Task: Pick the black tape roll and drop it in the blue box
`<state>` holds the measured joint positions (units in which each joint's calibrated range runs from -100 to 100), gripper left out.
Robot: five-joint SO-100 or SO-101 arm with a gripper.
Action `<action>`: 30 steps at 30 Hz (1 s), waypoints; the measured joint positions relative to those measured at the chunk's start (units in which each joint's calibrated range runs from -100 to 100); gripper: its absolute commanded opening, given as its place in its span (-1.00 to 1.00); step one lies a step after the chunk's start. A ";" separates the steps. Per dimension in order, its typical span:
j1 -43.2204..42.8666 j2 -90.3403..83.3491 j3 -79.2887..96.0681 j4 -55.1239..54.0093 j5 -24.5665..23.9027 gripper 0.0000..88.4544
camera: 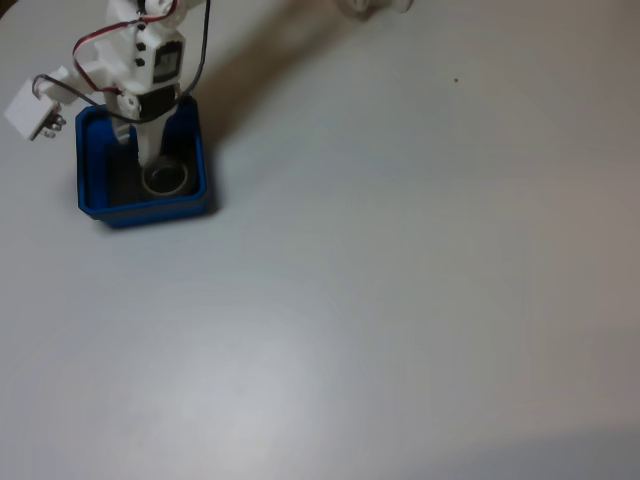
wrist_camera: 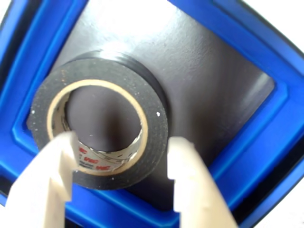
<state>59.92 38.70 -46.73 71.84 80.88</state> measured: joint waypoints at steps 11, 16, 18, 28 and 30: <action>-0.10 -8.30 0.00 0.00 0.00 -0.63; -6.04 -13.21 0.00 0.00 0.00 -0.62; -9.40 -14.06 0.00 0.00 0.00 -0.62; -27.81 -14.31 0.00 0.00 0.00 -0.62; -30.78 -14.31 0.00 0.00 0.00 -0.62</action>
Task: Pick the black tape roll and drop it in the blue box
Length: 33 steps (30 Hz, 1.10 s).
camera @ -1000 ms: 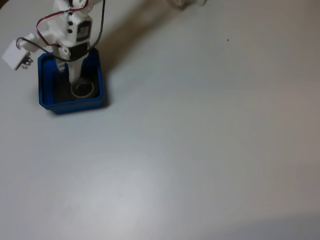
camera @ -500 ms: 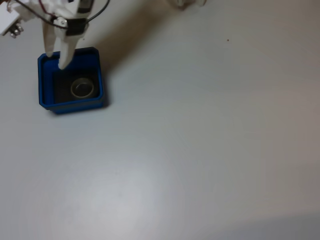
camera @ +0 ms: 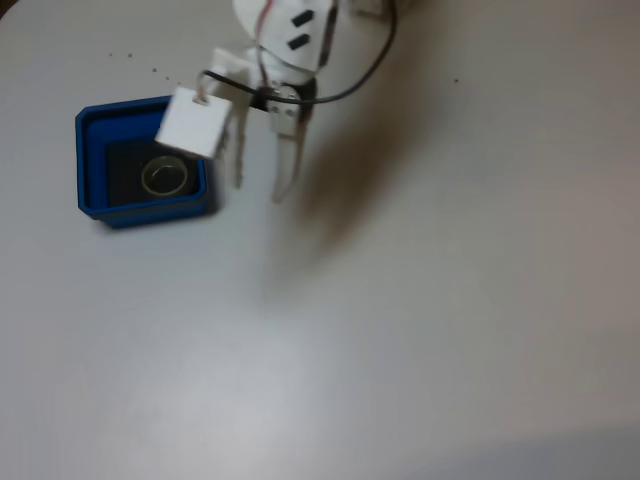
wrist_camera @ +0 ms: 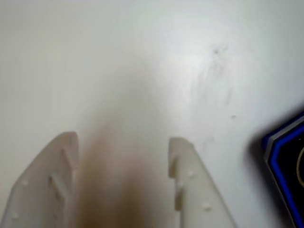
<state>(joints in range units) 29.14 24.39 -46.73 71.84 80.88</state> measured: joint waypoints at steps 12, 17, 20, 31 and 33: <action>-15.93 0.00 0.00 0.00 0.00 -0.62; -18.60 0.00 0.00 0.00 0.00 -0.62; -21.28 0.00 0.00 0.00 0.00 -0.62; -23.16 -0.08 4.39 0.00 0.00 -0.62; -23.06 -0.59 7.53 0.00 0.00 -0.62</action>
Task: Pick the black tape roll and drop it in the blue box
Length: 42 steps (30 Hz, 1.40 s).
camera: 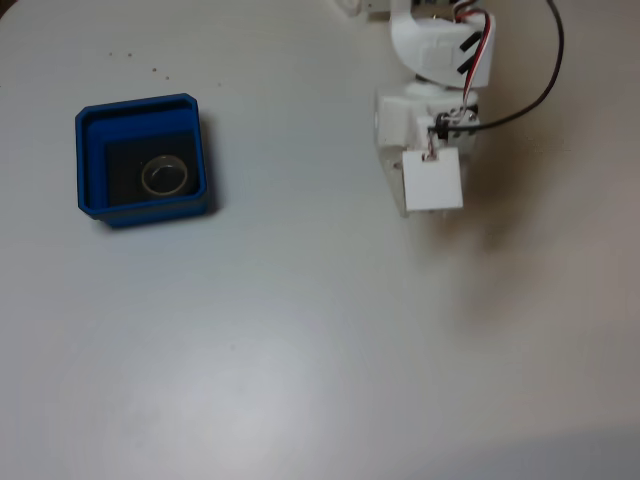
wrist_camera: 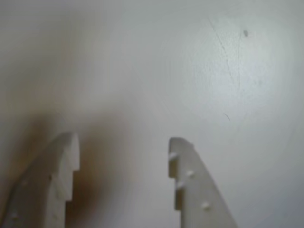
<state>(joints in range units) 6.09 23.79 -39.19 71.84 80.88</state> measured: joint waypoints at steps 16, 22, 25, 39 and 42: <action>0.10 -30.91 39.64 0.00 0.00 -0.62; 0.10 -44.54 52.47 0.00 0.00 -0.62; 0.10 -50.30 57.40 0.00 0.00 -0.62; 0.10 -84.00 83.50 0.00 0.00 -0.62; 0.10 -94.67 90.49 0.00 0.00 -0.62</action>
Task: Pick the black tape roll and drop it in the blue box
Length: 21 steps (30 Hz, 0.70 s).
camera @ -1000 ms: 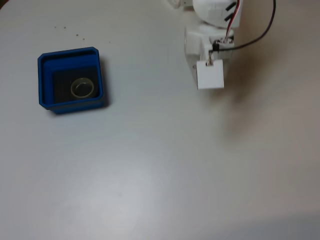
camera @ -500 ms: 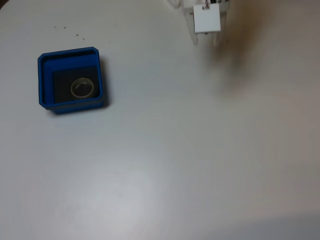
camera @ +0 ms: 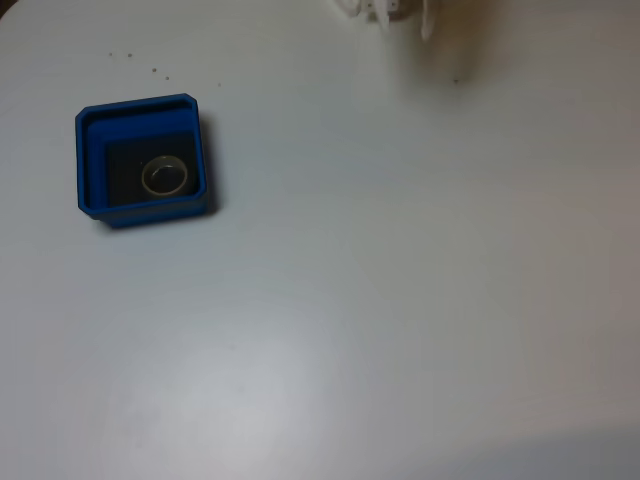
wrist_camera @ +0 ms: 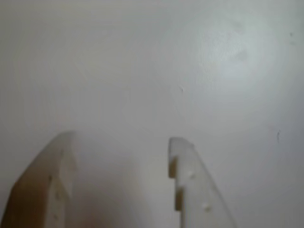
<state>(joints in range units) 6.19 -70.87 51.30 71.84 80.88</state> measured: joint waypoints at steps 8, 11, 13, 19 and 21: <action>0.00 -22.18 15.96 0.00 0.00 -0.62; 0.10 -24.81 20.36 0.00 0.00 -0.62; 0.00 -24.81 22.51 0.00 0.00 -0.62; 0.00 -24.89 24.66 0.00 0.00 -0.62; 0.00 -24.89 24.75 0.00 0.00 -0.62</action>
<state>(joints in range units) 6.19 -95.77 76.05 71.84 80.88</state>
